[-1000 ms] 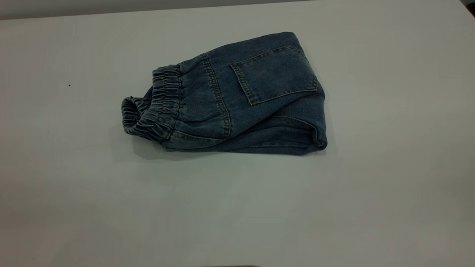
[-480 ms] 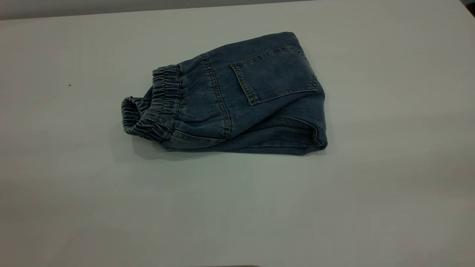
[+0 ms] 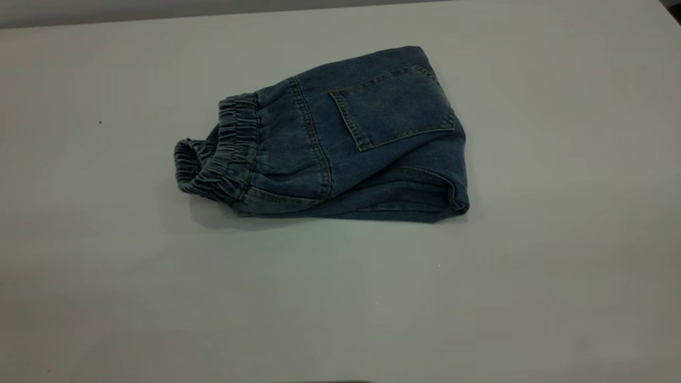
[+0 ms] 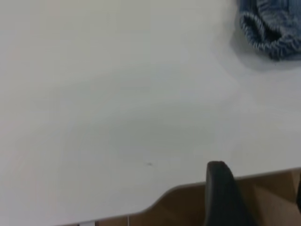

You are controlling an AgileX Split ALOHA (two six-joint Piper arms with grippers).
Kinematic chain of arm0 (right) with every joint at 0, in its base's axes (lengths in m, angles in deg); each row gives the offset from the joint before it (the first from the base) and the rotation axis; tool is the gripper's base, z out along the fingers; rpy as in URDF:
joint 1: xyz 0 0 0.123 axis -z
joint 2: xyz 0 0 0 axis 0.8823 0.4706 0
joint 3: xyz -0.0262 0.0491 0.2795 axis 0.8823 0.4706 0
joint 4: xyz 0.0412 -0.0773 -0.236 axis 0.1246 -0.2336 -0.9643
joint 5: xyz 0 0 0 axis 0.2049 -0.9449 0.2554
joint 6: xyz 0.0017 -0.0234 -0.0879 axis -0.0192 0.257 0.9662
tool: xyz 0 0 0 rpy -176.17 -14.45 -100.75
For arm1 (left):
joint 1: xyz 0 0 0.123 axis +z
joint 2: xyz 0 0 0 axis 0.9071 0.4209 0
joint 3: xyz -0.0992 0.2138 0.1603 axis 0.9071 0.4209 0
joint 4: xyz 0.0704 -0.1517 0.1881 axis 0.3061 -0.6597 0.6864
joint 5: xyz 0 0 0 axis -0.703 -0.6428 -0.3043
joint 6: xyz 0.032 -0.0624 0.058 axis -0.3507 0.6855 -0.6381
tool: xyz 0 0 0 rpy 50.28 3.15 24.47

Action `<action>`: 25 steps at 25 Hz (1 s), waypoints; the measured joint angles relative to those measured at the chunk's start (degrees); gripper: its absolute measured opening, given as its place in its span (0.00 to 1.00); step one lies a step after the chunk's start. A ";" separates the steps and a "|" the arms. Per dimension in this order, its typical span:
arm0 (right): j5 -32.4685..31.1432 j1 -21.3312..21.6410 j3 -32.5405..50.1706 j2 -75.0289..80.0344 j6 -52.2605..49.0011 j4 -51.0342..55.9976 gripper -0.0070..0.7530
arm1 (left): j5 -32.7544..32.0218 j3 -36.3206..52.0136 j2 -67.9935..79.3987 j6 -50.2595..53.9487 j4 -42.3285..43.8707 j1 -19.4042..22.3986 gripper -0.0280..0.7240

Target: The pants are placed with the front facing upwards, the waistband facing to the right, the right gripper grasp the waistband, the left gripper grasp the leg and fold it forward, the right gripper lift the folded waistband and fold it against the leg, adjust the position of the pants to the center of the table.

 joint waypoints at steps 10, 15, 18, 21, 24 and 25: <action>-0.16 0.00 0.00 0.00 0.00 0.00 0.61 | -0.26 0.00 -2.23 0.02 0.00 0.00 0.48; -0.16 0.00 0.00 0.00 0.00 0.00 0.61 | -0.42 0.00 -2.23 0.07 0.00 0.00 0.48; -0.16 0.00 0.00 0.00 0.00 0.00 0.61 | -0.42 0.00 -2.23 0.07 0.00 0.00 0.48; -0.16 0.00 0.00 0.00 0.00 0.00 0.61 | -0.42 0.00 -2.23 0.07 0.00 0.00 0.48; -0.16 0.00 0.00 0.00 0.00 0.00 0.61 | -0.42 0.00 -2.23 0.07 0.00 0.00 0.48; -0.16 0.00 0.00 0.00 0.00 0.00 0.61 | -0.42 0.00 -2.23 0.07 0.00 0.00 0.48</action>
